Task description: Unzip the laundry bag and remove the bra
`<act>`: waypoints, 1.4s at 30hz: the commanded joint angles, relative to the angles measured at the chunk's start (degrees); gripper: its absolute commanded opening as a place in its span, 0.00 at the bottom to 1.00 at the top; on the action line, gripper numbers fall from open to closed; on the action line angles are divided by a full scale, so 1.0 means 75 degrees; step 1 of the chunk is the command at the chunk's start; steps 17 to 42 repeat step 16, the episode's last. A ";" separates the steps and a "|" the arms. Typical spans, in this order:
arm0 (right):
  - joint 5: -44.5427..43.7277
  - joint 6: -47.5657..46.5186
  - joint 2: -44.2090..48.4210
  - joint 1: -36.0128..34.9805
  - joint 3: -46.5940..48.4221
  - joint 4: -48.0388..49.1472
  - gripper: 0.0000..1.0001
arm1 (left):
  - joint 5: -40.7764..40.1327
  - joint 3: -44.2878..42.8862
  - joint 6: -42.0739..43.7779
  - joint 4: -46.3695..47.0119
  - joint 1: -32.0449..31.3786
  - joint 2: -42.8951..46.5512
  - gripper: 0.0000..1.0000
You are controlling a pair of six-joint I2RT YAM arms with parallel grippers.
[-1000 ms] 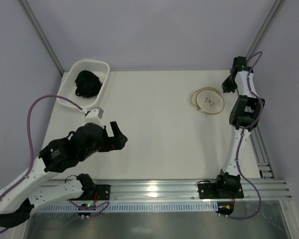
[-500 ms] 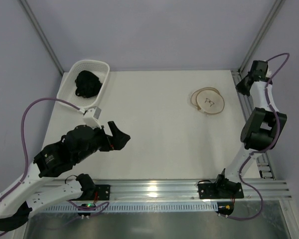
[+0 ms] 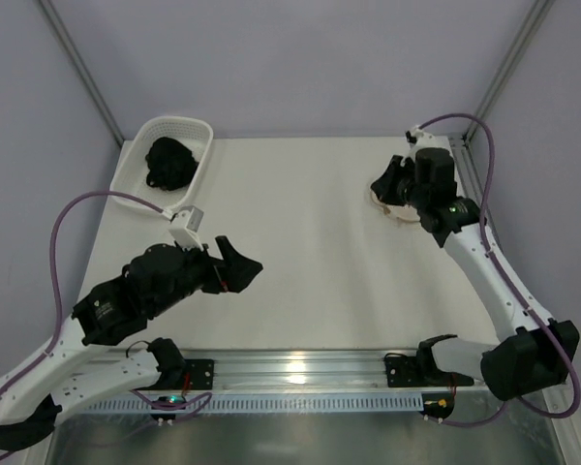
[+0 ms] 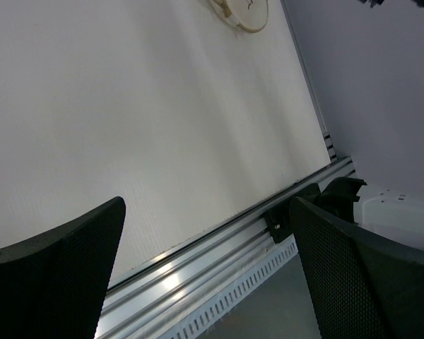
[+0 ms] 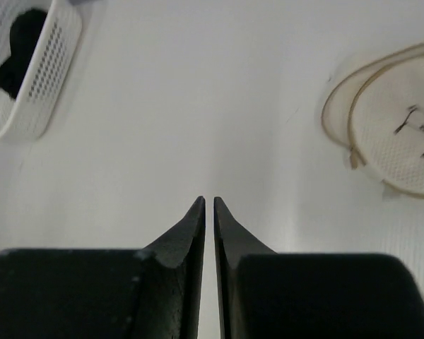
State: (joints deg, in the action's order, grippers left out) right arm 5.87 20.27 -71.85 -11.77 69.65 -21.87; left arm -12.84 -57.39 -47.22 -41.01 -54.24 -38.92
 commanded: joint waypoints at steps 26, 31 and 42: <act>-0.1298 0.0602 0.2936 -0.3716 -0.2571 -0.1279 0.48 | 0.0236 0.0409 0.0296 0.1261 0.0013 -0.0472 1.00; -0.1298 0.0602 0.2936 -0.3716 -0.2571 -0.1279 0.48 | 0.0236 0.0409 0.0296 0.1261 0.0013 -0.0472 1.00; -0.1298 0.0602 0.2936 -0.3716 -0.2571 -0.1279 0.48 | 0.0236 0.0409 0.0296 0.1261 0.0013 -0.0472 1.00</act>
